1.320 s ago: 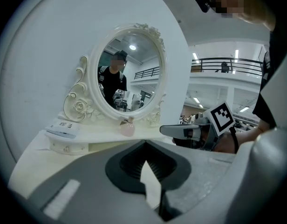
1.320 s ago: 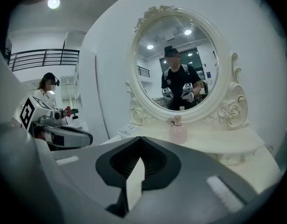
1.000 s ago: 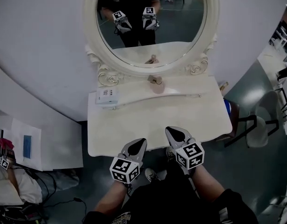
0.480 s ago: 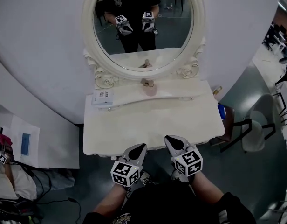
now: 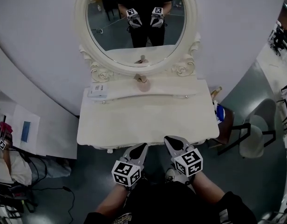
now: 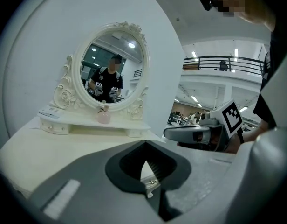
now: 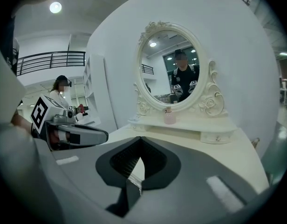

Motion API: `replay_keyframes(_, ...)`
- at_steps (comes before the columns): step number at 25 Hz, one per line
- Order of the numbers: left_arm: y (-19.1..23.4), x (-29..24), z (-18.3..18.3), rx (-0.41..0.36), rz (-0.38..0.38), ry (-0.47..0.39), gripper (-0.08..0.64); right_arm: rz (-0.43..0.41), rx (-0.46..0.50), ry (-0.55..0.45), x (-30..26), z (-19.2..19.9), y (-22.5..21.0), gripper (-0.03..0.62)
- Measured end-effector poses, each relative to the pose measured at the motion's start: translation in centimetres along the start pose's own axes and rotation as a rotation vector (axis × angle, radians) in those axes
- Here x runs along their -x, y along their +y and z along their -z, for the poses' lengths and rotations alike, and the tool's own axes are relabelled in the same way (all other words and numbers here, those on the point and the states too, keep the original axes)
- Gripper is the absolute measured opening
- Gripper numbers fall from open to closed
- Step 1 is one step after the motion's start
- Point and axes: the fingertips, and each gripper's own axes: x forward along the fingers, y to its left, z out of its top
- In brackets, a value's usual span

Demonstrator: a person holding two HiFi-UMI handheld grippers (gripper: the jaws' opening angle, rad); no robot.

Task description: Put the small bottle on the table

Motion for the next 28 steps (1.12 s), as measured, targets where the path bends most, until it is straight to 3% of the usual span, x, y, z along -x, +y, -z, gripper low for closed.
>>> replay_keyframes(12, -3.3, -0.8, 1.3, 0.032, -0.054, -0.032, 0.0, -0.075, 0.045, 0.028, 2.7, 1.4, -0.6, 0.028)
replay_keyframes(28, -2.4, -1.6, 1.2, 0.031, -0.041, -0.014, 0.0, -0.071, 0.033, 0.038, 1.7, 1.6, -1.0, 0.028)
